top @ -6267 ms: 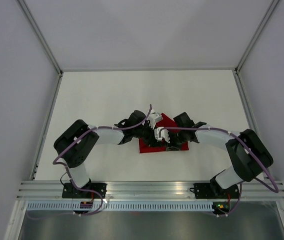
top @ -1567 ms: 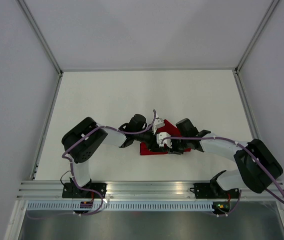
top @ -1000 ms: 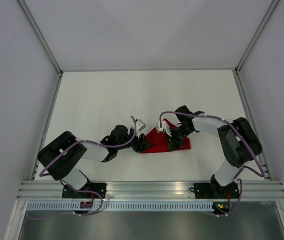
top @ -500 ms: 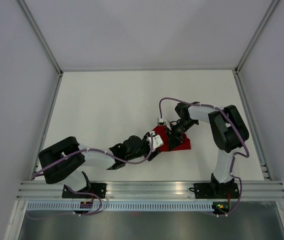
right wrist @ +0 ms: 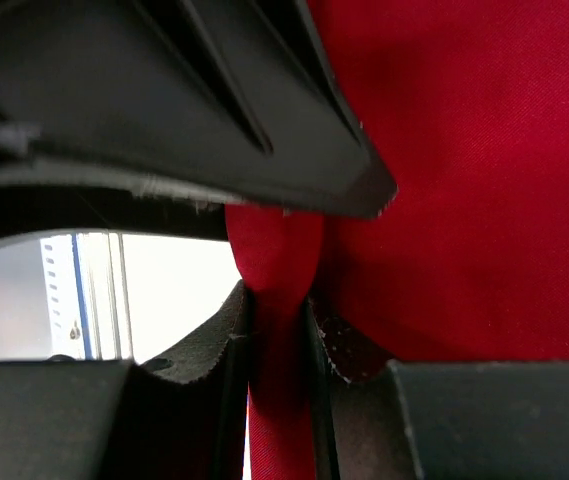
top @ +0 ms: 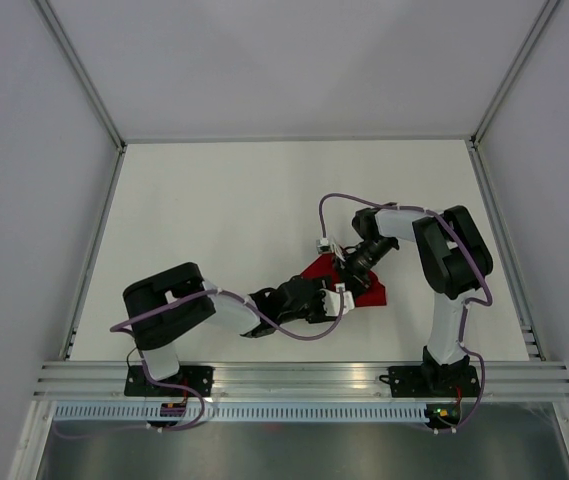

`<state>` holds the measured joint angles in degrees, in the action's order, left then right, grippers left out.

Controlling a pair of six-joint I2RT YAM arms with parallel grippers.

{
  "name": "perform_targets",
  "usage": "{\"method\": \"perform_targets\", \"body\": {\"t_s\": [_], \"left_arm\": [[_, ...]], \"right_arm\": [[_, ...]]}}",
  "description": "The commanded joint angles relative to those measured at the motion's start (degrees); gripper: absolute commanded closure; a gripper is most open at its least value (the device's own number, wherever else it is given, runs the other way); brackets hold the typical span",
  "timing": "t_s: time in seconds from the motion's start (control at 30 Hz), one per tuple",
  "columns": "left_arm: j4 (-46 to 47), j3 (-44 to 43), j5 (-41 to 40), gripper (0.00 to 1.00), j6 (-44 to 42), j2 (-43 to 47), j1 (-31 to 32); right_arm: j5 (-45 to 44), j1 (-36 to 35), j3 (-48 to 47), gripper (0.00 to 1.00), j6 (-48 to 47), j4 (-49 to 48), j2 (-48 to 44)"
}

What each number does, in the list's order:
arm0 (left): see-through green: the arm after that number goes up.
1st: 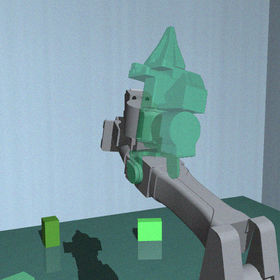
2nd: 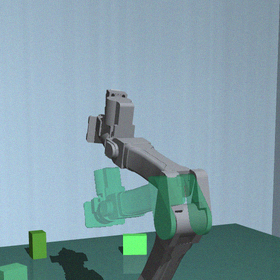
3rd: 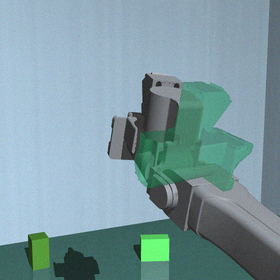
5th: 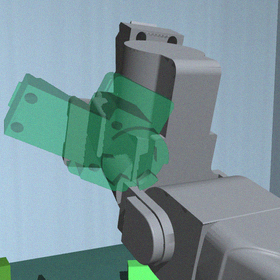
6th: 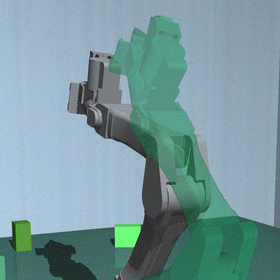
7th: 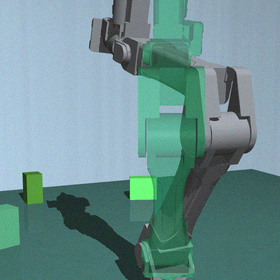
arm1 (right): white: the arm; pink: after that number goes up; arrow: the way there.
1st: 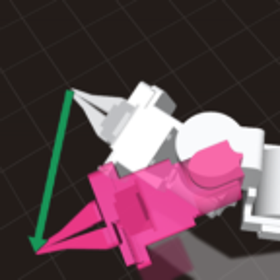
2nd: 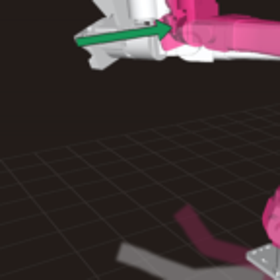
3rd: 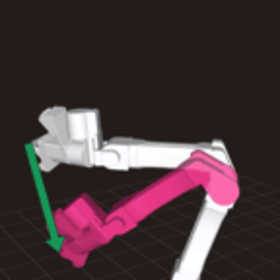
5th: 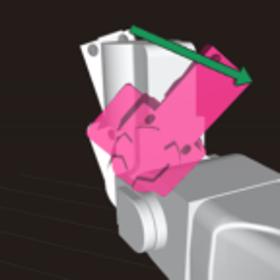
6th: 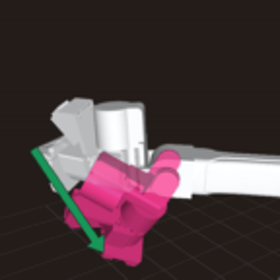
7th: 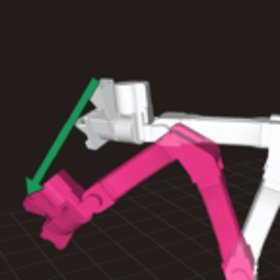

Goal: Fold the napkin, place the utensils inside, and roll it up
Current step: Roll the napkin with the utensil

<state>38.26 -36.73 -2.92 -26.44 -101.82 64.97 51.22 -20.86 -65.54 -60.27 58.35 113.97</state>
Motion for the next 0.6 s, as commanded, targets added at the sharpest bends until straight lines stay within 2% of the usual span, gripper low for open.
{"method": "perform_targets", "body": {"t_s": [0.0, 0.03, 0.13, 0.17, 0.27, 0.43, 0.53, 0.57], "left_arm": [[-4.77, -0.98, 0.54, 0.37, -4.42, -3.29, -0.11], [-5.3, -0.97, 0.89, 0.4, -3.72, -3.47, -0.11], [-8.62, -1.67, 2.56, 0.62, -1.87, -4.35, -0.11], [-9.34, -1.85, 2.65, 0.74, -1.52, -4.61, -0.11], [-12.32, -3.08, 5.64, 0.87, 0.77, -5.32, -0.19], [-17.6, -5.46, 12.13, 0.97, 6.56, -5.93, -1.68], [-18.04, -5.63, 18.63, 0.98, 11.22, -5.41, -4.41], [-17.96, -5.81, 20.13, 0.98, 12.54, -5.32, -5.72]], "right_arm": [[-5.7, 0.12, -0.03, 0.9, -4.77, -2.54, 3.18], [-5.69, 0.21, -0.12, 0.9, -4.77, -2.45, 3.19], [-5.52, 0.38, -0.55, 0.9, -4.94, -2.1, 3.54], [-5.52, 0.38, -0.56, 0.9, -5.03, -2.1, 3.62], [-5.52, 0.38, -0.64, 0.89, -4.94, -2.01, 3.63], [-6.48, 0.38, -0.29, 0.86, -3.1, -4.28, 2.4], [-7.1, 0.47, 0.06, 0.69, -0.91, -6.05, -1.11], [-7.1, 0.56, -0.03, 0.6, -0.21, -6.4, -1.99]]}}
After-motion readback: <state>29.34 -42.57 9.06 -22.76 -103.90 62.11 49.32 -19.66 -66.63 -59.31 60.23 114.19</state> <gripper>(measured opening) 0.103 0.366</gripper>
